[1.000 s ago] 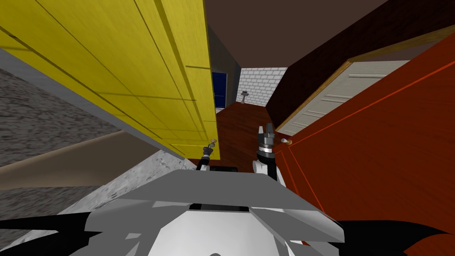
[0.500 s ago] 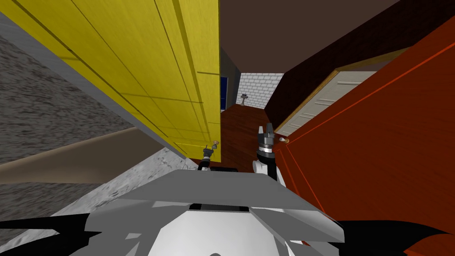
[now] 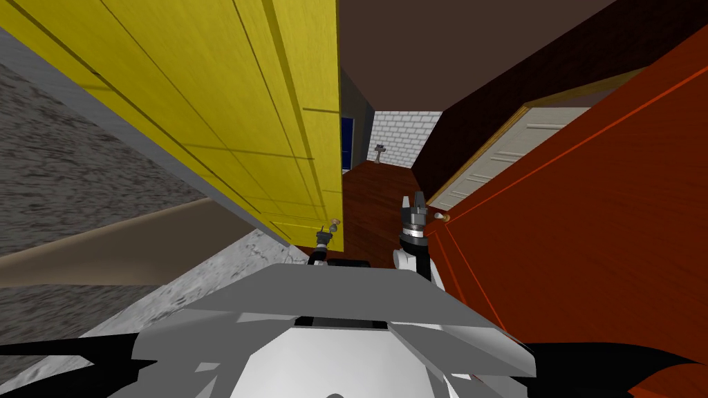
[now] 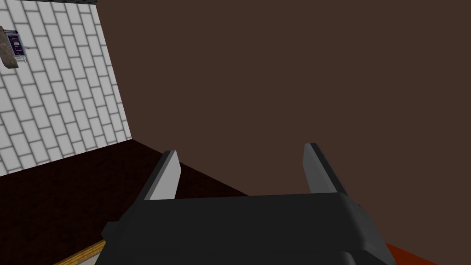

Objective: Push the door open

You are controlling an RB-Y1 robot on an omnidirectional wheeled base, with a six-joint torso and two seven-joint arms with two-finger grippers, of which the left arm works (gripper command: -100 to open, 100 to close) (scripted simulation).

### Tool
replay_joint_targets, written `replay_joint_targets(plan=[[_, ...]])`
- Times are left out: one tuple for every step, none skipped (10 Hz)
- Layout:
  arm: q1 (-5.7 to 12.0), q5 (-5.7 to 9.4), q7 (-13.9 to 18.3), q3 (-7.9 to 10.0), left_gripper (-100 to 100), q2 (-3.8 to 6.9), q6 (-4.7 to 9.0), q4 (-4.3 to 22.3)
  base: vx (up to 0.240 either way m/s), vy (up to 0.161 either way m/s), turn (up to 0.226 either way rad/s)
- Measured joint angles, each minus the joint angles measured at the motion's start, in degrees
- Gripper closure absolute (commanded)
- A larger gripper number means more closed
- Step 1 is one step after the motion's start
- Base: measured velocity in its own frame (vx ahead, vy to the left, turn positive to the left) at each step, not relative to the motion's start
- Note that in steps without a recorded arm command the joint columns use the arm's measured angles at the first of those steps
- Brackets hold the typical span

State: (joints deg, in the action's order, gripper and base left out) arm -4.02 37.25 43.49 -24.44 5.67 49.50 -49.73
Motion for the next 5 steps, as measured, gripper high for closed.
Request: replay_joint_targets(plan=[[-0.37,0.7,0.64,-0.4,-100,-0.11,0.07,-0.63,-0.033,0.022,-0.022],[-1.47,1.14,0.83,-0.67,-100,-0.01,-0.39,-2.52,-0.051,0.027,-0.023],[-1.51,1.98,1.85,-1.17,-100,-0.1,-0.35,-2.83,-0.051,0.02,-0.023],[-1.28,2.31,2.9,-1.62,-100,-0.47,0.39,-2.01,-0.055,0.031,-0.061],[-2.0,2.95,4.27,-2.44,-100,-0.51,1.17,-2.19,-0.049,0.016,-0.026]])
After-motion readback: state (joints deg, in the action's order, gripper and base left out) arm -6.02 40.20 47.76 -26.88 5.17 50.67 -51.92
